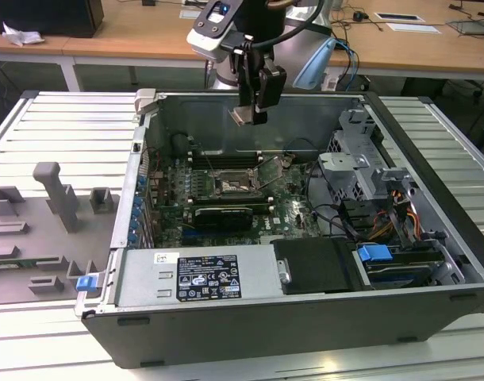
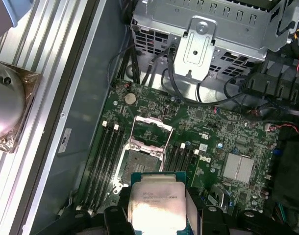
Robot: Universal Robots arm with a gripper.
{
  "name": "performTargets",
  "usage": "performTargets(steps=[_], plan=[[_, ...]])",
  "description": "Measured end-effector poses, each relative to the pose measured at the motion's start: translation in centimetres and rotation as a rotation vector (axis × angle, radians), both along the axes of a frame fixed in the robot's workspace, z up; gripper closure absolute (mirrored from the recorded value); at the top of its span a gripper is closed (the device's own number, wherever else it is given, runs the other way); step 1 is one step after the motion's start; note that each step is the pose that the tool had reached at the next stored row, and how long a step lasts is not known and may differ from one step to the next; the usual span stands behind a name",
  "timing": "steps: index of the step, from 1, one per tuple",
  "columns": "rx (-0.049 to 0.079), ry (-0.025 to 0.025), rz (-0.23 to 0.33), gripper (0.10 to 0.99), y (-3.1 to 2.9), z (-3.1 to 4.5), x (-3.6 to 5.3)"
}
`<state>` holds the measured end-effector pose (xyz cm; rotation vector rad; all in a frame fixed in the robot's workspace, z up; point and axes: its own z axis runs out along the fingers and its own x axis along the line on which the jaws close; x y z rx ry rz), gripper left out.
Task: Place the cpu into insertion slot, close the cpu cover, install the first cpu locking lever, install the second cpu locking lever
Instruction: 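Place the cpu into insertion slot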
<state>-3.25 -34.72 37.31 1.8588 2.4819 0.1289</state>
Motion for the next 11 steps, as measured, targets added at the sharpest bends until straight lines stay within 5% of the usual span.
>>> performTargets(steps=[11], plan=[[0.000, 0.0000, -0.005, 0.561, 0.00, -0.35, 0.00]])
